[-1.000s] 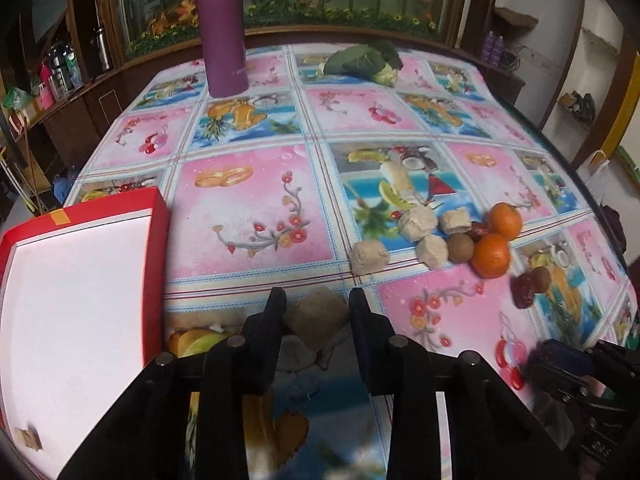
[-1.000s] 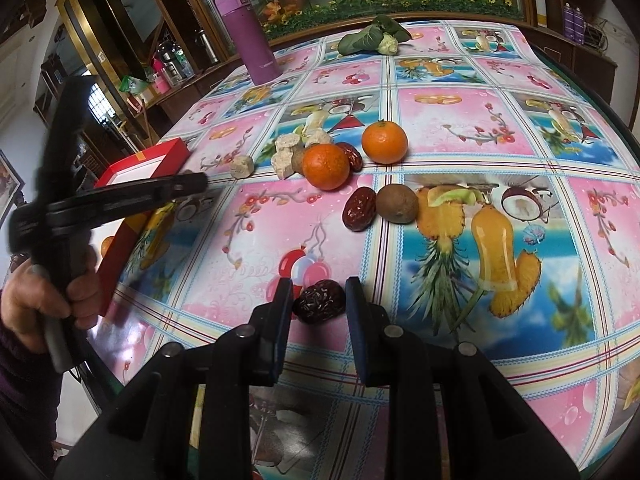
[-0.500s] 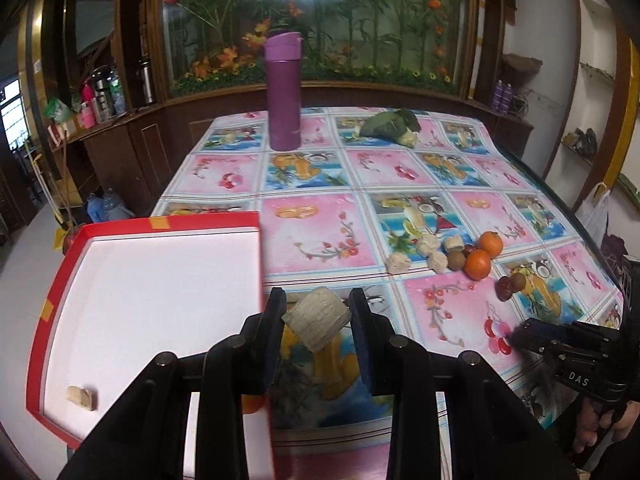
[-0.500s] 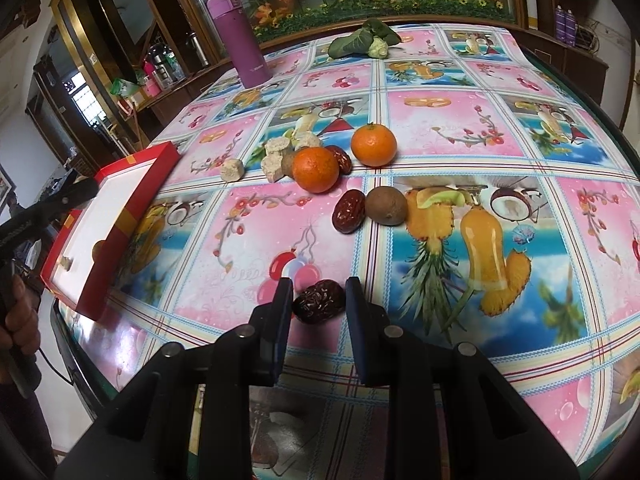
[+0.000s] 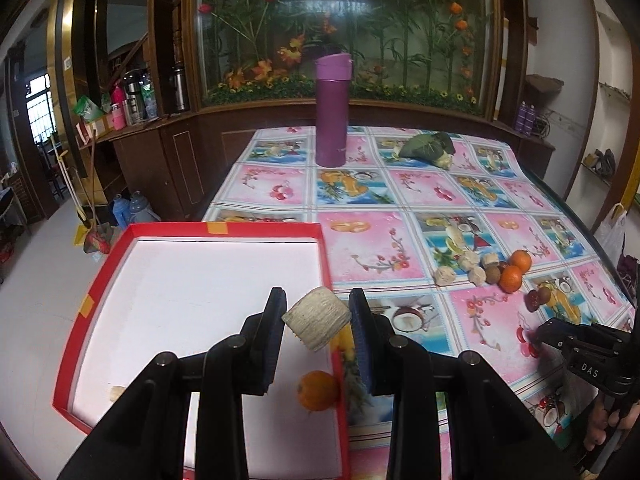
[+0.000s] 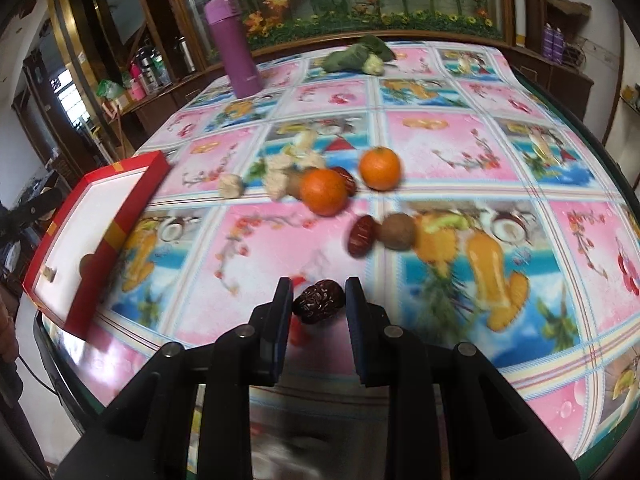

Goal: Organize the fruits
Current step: 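Carry the red date and beige cube into the white tray and release both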

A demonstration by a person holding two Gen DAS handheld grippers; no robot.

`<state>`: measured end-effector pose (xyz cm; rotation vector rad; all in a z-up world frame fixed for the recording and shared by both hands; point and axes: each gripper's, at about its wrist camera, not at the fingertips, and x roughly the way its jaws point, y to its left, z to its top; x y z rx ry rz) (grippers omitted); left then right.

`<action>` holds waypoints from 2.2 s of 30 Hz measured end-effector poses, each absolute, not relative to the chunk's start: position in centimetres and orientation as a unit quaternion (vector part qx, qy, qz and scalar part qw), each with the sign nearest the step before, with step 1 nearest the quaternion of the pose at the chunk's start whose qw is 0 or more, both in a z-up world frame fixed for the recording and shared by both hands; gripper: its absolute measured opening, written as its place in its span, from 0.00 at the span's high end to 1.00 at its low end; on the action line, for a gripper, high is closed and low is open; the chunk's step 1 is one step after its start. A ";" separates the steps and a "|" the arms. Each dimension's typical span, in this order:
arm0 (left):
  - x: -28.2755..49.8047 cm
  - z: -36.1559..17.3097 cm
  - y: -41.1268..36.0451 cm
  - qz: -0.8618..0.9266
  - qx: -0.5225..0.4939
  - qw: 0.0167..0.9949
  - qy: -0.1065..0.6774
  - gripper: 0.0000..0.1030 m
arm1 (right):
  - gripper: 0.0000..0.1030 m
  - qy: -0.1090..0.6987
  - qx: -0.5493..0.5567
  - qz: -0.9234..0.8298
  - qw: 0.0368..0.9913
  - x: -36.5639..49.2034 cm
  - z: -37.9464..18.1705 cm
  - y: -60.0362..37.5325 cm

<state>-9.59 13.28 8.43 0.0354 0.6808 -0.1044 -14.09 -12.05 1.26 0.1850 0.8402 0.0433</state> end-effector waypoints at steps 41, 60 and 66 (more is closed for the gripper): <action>-5.0 3.4 28.0 0.125 0.013 0.907 0.402 0.69 | 0.72 0.456 0.025 0.244 0.856 -2.4 1.4 14.4; -5.8 3.7 26.3 0.146 0.052 0.901 0.404 0.45 | 0.70 0.458 0.029 0.240 0.855 -3.1 1.7 12.9; -6.9 6.1 25.0 0.143 0.058 0.915 0.374 0.40 | 0.66 0.426 0.051 0.232 0.873 -4.2 4.0 10.3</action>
